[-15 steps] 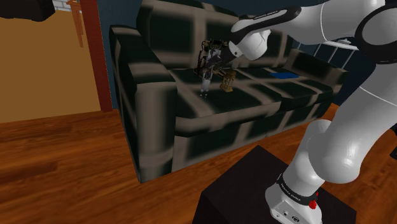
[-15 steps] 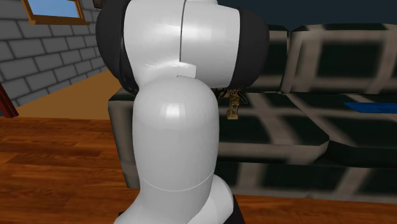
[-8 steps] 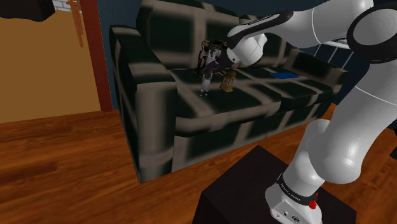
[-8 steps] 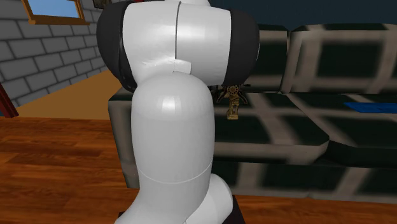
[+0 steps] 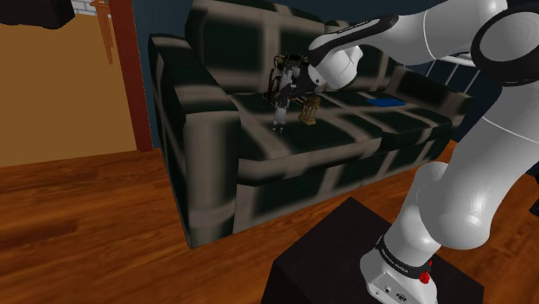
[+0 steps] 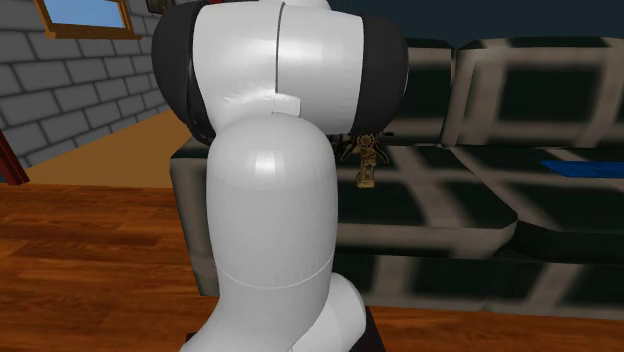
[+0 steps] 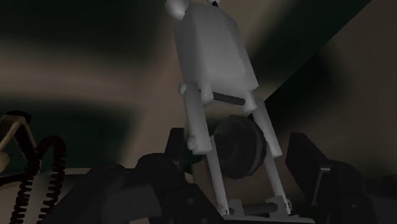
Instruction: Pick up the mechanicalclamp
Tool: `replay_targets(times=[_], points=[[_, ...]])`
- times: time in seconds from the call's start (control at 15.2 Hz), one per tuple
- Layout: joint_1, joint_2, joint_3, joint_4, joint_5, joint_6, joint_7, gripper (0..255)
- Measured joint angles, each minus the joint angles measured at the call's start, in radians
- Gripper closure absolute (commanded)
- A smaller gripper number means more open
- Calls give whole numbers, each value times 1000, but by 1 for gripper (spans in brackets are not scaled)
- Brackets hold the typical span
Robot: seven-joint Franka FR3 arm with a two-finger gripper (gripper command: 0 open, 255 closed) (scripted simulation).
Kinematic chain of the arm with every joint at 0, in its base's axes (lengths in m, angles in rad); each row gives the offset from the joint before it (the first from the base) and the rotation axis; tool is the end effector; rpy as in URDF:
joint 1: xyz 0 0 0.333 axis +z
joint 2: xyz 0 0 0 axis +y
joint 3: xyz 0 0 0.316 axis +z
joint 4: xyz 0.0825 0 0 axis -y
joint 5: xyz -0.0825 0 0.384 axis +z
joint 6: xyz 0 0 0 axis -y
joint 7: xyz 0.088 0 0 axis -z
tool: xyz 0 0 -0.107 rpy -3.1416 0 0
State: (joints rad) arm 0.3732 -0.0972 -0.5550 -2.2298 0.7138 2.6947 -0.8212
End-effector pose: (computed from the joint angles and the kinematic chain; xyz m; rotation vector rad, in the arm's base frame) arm 0.5356 -0.1260 0.4611 -2.7572 -0.0804 -0.9967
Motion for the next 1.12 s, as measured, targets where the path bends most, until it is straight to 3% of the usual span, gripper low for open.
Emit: replay_targets(times=[0.26, 1.12], points=[[-4, -4, 1, 8, -21, -13, 19, 255], [-48, -75, 36, 94, -215, -132, 207, 255]])
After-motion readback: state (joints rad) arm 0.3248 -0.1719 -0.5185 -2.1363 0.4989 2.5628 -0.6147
